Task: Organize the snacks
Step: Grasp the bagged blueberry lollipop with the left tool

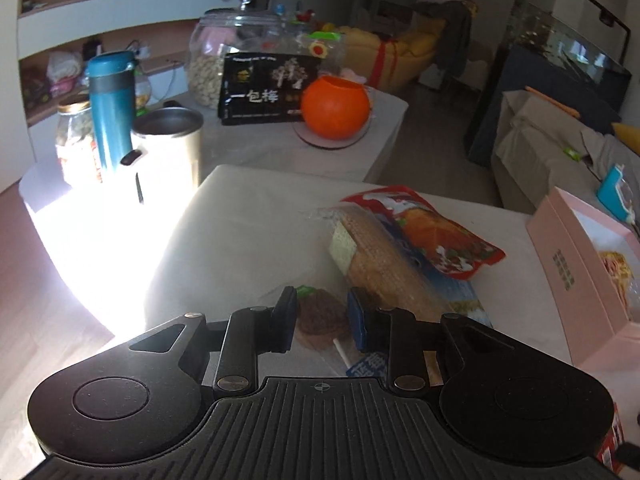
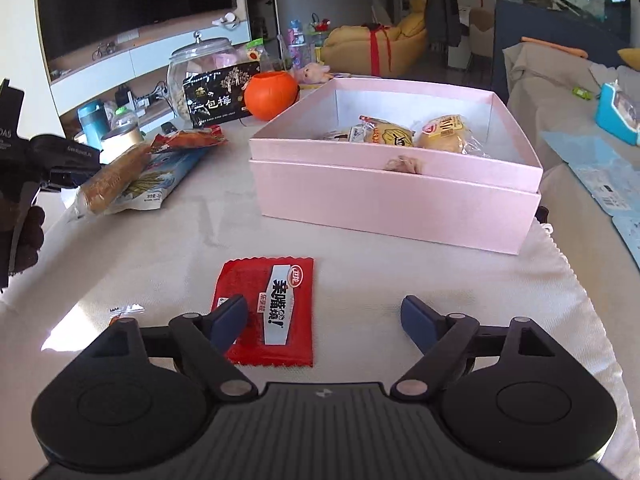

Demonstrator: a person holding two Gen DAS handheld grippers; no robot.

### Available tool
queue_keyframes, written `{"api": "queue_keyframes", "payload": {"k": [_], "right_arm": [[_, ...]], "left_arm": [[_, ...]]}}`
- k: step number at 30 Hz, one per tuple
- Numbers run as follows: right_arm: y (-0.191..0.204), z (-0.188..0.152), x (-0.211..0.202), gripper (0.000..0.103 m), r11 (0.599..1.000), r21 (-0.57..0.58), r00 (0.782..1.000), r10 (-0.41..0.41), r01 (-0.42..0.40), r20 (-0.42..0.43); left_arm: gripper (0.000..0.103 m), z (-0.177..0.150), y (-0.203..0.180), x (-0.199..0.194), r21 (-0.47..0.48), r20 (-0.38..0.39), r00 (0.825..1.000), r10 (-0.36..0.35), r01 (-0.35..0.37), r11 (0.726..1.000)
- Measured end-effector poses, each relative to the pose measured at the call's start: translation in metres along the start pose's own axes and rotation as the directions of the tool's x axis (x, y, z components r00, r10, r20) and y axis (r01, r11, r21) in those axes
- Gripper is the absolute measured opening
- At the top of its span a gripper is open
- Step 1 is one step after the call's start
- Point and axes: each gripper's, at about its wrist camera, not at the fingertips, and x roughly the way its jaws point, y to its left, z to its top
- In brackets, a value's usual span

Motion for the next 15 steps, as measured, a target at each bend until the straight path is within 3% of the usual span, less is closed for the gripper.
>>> {"api": "queue_keyframes", "payload": {"k": [4, 7, 9, 11, 13, 15], "right_arm": [[-0.008, 0.000, 0.000, 0.084, 0.999, 0.048, 1.000, 0.017, -0.018, 0.011], [-0.005, -0.001, 0.001, 0.085, 0.999, 0.038, 1.000, 0.010, -0.010, 0.011], [-0.003, -0.001, 0.001, 0.085, 0.999, 0.032, 1.000, 0.004, -0.005, 0.010], [-0.003, -0.001, 0.001, 0.085, 0.999, 0.033, 1.000, 0.004, -0.004, 0.011], [-0.003, -0.001, 0.001, 0.085, 0.999, 0.036, 1.000, 0.005, -0.006, 0.012], [-0.003, -0.002, 0.001, 0.085, 0.999, 0.038, 1.000, 0.007, -0.007, 0.013]], "left_arm": [[0.040, -0.016, -0.016, -0.010, 0.106, -0.042, 0.997, -0.062, 0.066, 0.992], [0.045, -0.020, -0.010, -0.013, 0.069, -0.047, 0.998, -0.051, 0.054, 0.996], [0.046, -0.016, 0.001, -0.014, 0.028, -0.029, 1.000, -0.004, 0.005, 1.000], [0.041, -0.009, 0.018, -0.016, -0.061, -0.005, 0.998, 0.065, -0.065, 0.996], [0.041, -0.004, 0.040, -0.019, -0.207, 0.009, 0.999, 0.032, -0.029, 0.978], [0.041, -0.002, 0.056, -0.017, -0.334, 0.005, 1.000, -0.013, 0.014, 0.942]]}}
